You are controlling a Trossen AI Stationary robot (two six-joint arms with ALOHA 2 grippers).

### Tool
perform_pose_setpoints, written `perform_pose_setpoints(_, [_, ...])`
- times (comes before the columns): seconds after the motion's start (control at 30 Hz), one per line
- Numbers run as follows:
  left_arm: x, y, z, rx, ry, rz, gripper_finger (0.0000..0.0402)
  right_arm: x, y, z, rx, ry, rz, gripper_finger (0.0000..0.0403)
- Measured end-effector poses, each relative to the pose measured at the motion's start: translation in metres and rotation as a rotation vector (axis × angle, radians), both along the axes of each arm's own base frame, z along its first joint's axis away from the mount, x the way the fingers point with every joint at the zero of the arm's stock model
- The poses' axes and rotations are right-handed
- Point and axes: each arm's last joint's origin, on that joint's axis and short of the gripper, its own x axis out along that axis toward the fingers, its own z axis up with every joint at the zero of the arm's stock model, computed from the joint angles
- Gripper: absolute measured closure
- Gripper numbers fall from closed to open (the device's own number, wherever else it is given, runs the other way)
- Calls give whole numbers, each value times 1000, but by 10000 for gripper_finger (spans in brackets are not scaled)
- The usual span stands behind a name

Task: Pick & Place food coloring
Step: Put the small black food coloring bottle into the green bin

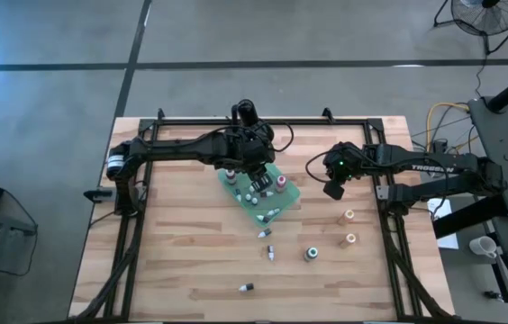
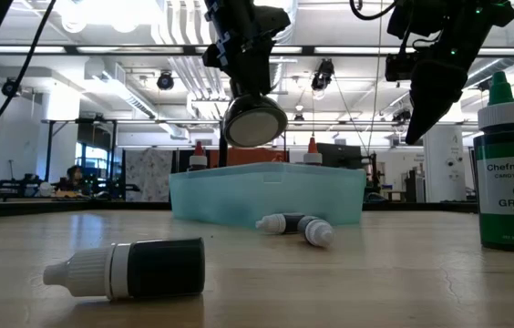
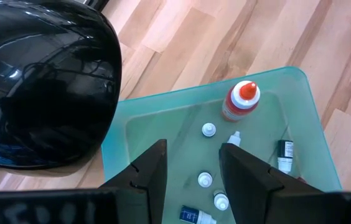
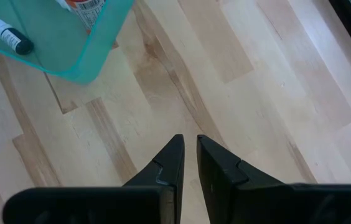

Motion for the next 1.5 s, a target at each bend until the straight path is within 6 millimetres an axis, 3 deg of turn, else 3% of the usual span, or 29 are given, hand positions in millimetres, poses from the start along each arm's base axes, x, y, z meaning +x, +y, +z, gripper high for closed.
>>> perform_pose_setpoints(1.5, [0,1,0,26,2,16,282,1,0,0,-2,-6,0,365])
